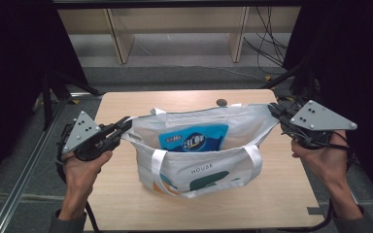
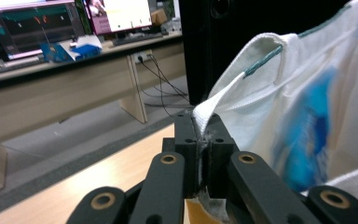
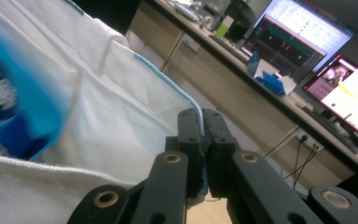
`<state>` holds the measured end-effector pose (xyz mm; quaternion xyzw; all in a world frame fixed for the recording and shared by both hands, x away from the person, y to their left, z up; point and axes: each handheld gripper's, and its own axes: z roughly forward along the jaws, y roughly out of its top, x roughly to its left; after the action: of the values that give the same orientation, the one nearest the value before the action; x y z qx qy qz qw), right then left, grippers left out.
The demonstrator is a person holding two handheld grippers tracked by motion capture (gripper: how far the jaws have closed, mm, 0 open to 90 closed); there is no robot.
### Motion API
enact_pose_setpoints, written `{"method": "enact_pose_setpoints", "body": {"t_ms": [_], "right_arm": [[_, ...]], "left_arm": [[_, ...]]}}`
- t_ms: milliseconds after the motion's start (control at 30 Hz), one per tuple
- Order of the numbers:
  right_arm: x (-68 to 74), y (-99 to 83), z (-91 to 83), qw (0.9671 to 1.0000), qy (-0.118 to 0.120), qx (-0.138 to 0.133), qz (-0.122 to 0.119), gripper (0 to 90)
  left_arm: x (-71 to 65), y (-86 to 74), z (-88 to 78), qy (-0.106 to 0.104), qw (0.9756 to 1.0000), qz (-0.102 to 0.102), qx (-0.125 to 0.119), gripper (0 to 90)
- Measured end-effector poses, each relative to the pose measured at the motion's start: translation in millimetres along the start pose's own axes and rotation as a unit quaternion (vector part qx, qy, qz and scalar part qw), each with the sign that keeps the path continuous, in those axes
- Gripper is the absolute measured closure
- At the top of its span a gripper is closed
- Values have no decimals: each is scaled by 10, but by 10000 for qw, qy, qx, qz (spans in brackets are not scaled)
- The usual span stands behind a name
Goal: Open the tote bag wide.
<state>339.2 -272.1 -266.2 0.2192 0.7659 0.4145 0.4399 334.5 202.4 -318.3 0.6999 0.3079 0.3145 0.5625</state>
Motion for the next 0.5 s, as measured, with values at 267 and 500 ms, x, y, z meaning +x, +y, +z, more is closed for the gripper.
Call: {"method": "enact_pose_setpoints", "body": {"t_ms": [267,500], "right_arm": [[133,-249,210,9995,128,280,11,875],[219,-470,406,9983,230,490,209,874]], "left_arm": [[21,-309,80,-54,9987,-113,484,851],[104,-530,258,-42,9971,-150,750,845]]}}
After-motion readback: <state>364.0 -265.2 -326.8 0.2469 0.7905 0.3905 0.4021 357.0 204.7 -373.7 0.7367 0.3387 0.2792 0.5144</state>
